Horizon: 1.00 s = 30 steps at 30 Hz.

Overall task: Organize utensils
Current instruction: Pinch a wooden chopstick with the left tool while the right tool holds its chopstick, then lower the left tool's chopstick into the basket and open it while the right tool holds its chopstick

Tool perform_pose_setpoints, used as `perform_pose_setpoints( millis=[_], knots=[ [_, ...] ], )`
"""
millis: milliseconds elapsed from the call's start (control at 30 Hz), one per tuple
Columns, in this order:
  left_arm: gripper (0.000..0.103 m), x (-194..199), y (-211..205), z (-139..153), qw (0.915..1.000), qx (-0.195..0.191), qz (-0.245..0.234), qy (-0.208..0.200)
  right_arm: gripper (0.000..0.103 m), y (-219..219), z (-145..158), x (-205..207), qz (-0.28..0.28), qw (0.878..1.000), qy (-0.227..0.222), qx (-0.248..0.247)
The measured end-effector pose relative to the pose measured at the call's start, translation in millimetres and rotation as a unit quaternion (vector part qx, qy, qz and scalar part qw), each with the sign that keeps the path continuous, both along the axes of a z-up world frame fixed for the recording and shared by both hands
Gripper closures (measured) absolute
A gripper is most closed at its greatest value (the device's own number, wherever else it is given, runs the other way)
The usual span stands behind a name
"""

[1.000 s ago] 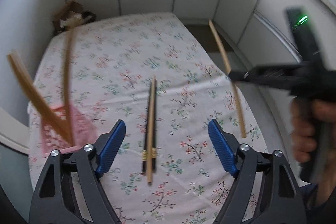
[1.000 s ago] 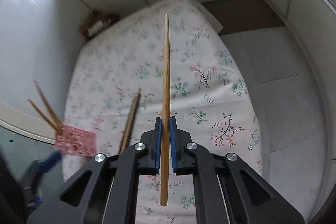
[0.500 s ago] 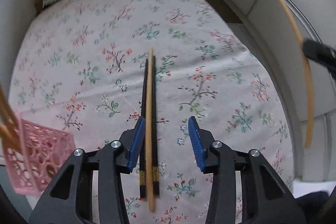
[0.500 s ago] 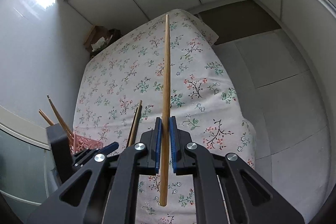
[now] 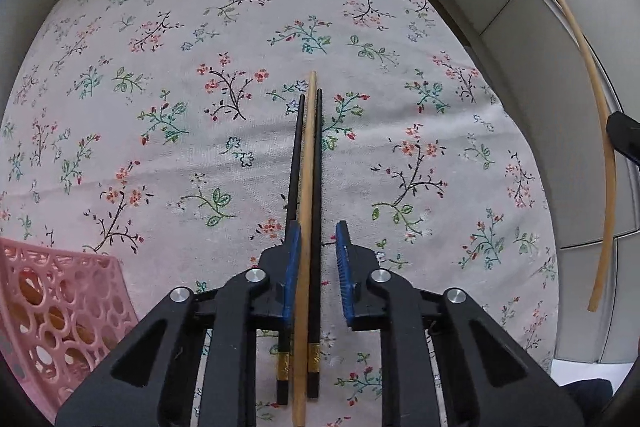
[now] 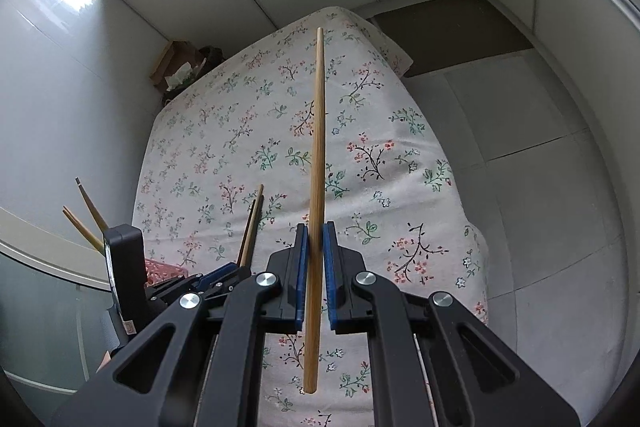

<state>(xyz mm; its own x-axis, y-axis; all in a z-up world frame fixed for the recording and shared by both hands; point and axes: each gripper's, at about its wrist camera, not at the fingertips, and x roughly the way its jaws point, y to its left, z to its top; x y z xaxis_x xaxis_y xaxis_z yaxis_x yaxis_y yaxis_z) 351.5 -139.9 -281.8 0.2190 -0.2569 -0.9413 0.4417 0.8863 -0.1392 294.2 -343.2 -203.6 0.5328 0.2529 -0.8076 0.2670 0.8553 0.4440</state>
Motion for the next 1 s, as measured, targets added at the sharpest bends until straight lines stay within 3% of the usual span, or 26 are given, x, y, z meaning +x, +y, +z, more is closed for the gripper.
perform_pose_setpoints(
  millis=[433,700,933,1000],
  knots=[
    [0.090,9.5,6.5,0.2,0.9996,-0.020,0.016,0.008,0.095,3.8,0.5,1.8,0.003,1.000,0.002,-0.003],
    [0.099,12.1,11.7,-1.3,0.9994,-0.018,0.027,0.010,0.095,4.0,0.1,0.7,0.002,1.000,0.001,-0.005],
    [0.099,9.6,-3.5,-3.9,0.9994,0.023,0.002,-0.024,0.095,7.2,-1.1,1.7,0.007,1.000,0.004,-0.007],
    [0.096,6.7,-15.1,-7.3,0.9979,0.051,-0.016,-0.037,0.095,8.7,-1.5,2.1,0.008,1.000,0.006,-0.007]
  ],
)
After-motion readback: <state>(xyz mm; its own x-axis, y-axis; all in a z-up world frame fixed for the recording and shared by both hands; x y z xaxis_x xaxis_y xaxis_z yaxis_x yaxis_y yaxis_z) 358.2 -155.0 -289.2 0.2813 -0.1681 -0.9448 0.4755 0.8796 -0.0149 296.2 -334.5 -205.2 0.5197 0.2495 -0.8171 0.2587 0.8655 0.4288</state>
